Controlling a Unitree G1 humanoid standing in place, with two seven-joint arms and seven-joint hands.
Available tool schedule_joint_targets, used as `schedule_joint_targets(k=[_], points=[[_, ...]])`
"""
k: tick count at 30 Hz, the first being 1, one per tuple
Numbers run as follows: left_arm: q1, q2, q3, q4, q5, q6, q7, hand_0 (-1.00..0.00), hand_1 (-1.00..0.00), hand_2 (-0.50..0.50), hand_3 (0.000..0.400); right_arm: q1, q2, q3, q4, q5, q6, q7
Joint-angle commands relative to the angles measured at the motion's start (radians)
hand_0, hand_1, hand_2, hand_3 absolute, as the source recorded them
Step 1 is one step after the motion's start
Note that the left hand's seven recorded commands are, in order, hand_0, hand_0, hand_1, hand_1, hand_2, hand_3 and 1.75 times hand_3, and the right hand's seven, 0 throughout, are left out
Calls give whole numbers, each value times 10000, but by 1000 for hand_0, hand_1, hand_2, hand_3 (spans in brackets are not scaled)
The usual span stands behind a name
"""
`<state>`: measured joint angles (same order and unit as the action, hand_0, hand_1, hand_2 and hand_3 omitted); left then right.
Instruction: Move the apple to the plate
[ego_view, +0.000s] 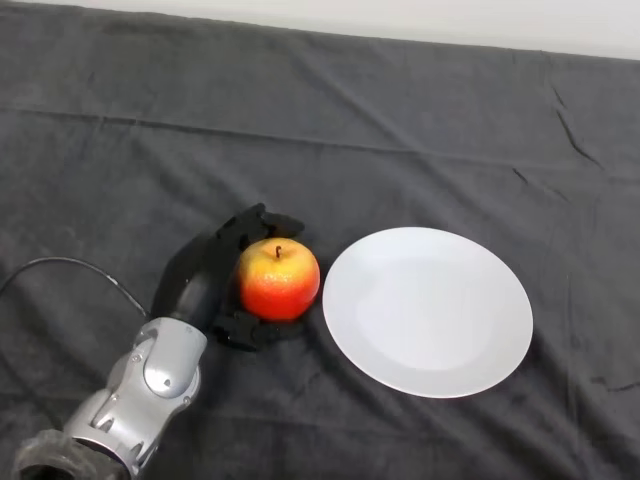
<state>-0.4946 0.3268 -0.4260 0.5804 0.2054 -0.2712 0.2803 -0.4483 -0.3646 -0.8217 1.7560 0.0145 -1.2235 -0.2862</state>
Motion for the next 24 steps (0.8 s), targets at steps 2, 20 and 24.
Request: schedule_joint_targets(k=[2,20,24], points=[[-572,18,-180,-578,181,263,199,-1000,-1000,0,400,1315,1261,2,489,101,228,-4],[-1432,-834,-1403,239,317,-138,901,-1000,-1000,0,400,1313,1261,18,491,120,227,0],[-1677,-1076,-1763,662,236,-209,1038,-1000,-1000,0,400,1312,1260,19,496,122,224,1]])
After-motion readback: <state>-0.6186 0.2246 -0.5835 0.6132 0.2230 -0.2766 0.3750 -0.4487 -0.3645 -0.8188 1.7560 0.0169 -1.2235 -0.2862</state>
